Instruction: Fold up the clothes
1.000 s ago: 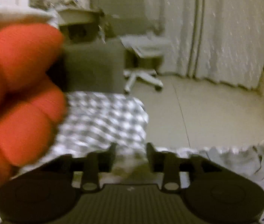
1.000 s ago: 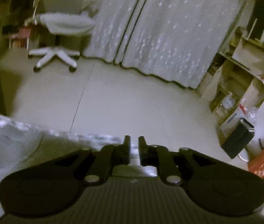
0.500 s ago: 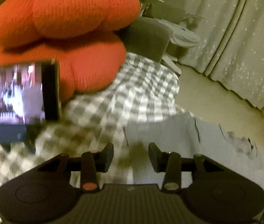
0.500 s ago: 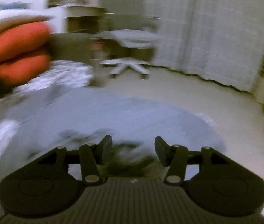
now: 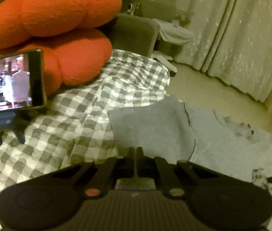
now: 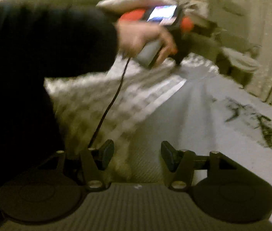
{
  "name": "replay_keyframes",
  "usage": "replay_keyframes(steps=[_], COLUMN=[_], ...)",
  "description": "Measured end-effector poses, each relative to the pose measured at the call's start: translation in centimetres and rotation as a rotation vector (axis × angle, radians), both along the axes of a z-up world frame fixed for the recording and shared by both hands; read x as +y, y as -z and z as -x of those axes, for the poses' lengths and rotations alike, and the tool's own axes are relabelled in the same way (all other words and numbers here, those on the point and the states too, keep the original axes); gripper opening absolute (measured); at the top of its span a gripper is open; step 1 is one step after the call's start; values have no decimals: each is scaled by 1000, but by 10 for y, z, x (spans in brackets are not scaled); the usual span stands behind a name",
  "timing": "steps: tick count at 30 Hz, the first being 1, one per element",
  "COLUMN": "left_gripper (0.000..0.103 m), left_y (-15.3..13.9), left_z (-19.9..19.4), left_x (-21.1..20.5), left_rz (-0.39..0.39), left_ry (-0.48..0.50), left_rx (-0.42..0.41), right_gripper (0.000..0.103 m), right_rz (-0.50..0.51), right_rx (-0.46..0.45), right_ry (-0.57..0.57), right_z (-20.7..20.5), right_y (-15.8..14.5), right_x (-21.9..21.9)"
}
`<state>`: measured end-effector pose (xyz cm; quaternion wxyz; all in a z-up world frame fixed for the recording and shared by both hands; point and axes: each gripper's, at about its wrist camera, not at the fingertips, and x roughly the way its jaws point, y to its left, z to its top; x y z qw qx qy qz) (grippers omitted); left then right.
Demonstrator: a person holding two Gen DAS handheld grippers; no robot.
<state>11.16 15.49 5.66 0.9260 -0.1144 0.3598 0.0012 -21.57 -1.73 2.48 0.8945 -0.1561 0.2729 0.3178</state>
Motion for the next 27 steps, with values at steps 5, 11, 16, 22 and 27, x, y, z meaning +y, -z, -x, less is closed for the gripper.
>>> replay_keyframes(steps=[5,11,16,22,27], left_gripper=[2,39,43,44,44], left_y=[3,-3,3,-3,-11], left_z=[11,32,52,71,90], left_x=[12,29,20,12,-1], left_rz=[-22,54,33,-5,-25], left_ry=[-40,-98,-91,-86,-63], left_rx=[41,59,78,57,34], right_gripper=[8,10,14,19,20], right_rz=[-7,-501,-663,-622,-575], right_rx=[40,256,563,582,536], right_ry=[63,37,92,102,123], right_z=[-11,-26,-65,-79,-79], right_y=[9,-17,24,28,29], right_x=[3,-47,-83,-74,-68])
